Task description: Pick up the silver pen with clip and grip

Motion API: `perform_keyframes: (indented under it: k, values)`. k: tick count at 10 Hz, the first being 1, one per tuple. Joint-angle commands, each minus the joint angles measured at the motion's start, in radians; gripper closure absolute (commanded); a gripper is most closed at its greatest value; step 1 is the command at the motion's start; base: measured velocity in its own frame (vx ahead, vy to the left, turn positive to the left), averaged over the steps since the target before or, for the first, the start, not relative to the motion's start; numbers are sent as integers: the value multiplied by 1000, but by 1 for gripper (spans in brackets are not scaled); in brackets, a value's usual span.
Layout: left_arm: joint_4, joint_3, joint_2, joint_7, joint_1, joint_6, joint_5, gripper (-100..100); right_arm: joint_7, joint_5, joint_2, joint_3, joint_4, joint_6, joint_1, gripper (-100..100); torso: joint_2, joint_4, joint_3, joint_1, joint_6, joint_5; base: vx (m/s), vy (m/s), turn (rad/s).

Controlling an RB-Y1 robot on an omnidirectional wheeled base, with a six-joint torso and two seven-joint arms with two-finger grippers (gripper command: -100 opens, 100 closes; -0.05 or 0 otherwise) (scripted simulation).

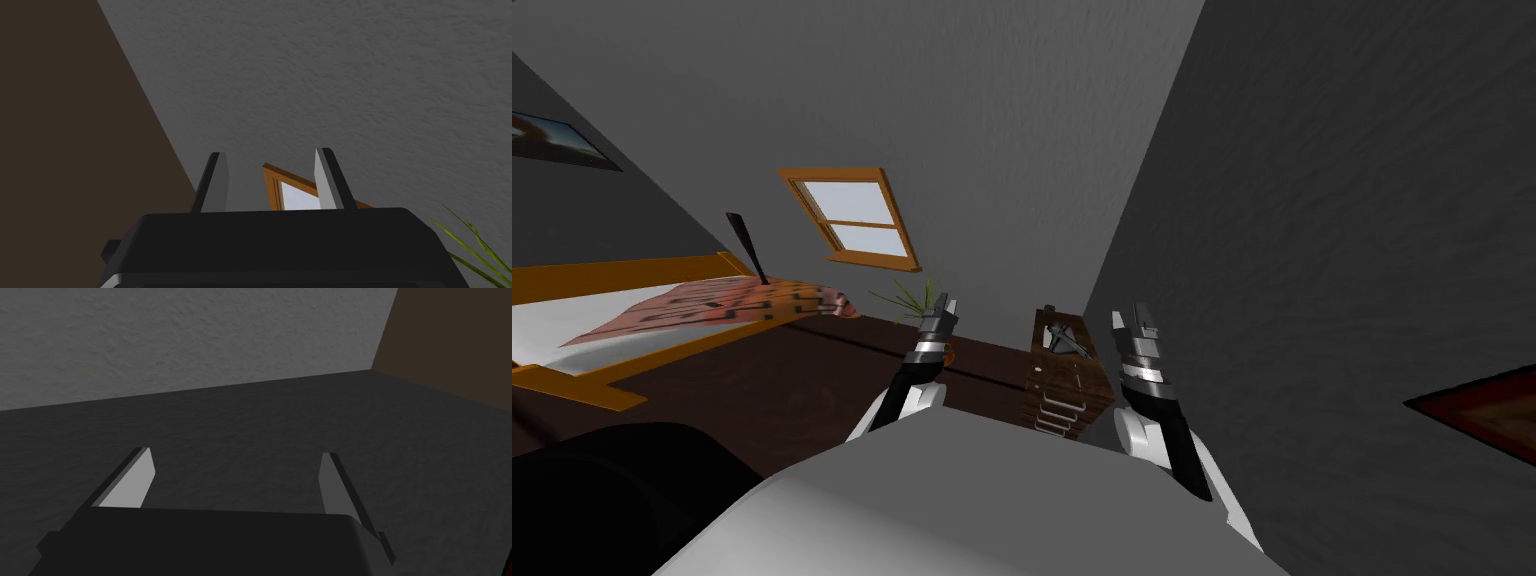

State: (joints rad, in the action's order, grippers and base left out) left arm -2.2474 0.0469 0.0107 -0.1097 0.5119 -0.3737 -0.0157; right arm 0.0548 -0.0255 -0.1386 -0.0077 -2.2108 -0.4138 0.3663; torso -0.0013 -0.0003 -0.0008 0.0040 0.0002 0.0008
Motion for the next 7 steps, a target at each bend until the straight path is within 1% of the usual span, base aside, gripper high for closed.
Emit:
perform_keyframes:
  k: [1, 2, 3, 4, 5, 6, 7]
  values:
    - [0, 0, 0, 0, 0, 0, 0, 0, 23, 12, -16, -12, 28, 27, -19, -100, 0, 0, 0, 0, 0, 0, 10, 63, -56]
    - [0, 0, 0, 0, 0, 0, 0, 0, 52, 24, -29, -15, 60, 62, -40, -100, 0, 0, 0, 0, 0, 0, 14, 56, -96]
    - [0, 0, 0, 0, 0, 0, 0, 0, 52, 24, -29, -15, 60, 65, -40, -100, 0, 0, 0, -1, 0, 0, 12, 49, -58]
    - [0, 0, 0, 0, 0, 0, 0, 0, 82, 37, -42, -17, 94, 106, -62, -100, 0, 0, 0, -1, 0, 0, 18, 56, -132]
    - [0, 0, 0, 0, 0, 0, 0, 0, 113, 50, -53, -20, 125, 136, -85, -100, 0, 0, 0, -1, 0, 0, 32, 91, -190]
    - [0, 0, 0, 0, 0, 0, 0, 0, 113, 50, -53, -20, 129, 149, -85, -100, -1, 0, -1, 1, 0, 0, 14, 82, -77]
    - [0, 0, 0, 0, 0, 0, 0, 0, 146, 64, -62, -22, 165, 191, -109, -100, 0, 0, 0, 1, 0, 0, 3, 78, -101]
